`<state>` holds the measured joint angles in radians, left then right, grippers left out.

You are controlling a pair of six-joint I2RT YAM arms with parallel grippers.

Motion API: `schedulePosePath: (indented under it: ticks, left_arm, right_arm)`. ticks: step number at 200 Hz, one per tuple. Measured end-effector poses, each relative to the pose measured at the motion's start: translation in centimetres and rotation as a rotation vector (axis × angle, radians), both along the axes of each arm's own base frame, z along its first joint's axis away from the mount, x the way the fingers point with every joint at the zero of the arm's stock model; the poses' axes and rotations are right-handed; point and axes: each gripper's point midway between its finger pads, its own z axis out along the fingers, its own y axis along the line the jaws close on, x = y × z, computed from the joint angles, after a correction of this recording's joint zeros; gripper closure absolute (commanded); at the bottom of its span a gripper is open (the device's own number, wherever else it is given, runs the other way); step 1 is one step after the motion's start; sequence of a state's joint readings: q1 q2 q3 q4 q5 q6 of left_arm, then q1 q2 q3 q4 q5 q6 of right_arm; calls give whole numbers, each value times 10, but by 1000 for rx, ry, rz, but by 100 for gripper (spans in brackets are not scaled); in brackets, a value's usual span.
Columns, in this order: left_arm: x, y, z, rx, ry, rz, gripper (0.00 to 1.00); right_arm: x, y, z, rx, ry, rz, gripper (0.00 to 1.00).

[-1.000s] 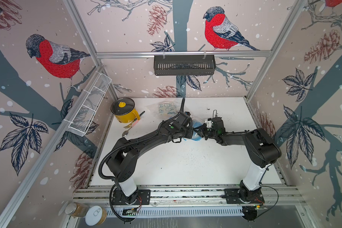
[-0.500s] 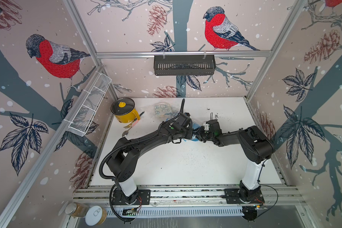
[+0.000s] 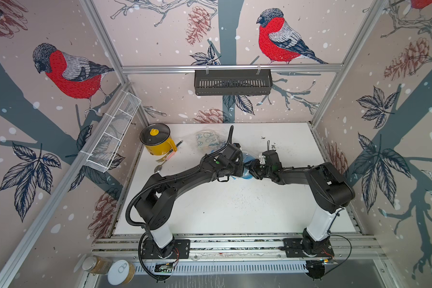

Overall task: Place the folded towel into the vacuum bag
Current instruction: Place the towel in the vacuum bag.

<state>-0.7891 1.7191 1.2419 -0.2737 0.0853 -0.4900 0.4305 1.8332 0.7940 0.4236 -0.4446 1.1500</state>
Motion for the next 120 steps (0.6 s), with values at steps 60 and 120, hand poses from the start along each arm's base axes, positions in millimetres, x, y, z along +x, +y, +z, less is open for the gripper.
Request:
schedulePosePath:
  ticks: [60, 120]
  left_arm:
    - [-1, 2, -9, 15, 11, 3, 100]
    - [-1, 3, -25, 36, 28, 4, 100]
  right_arm:
    - [2, 14, -12, 44, -7, 14, 83]
    - [-5, 35, -10, 96, 3, 26, 90]
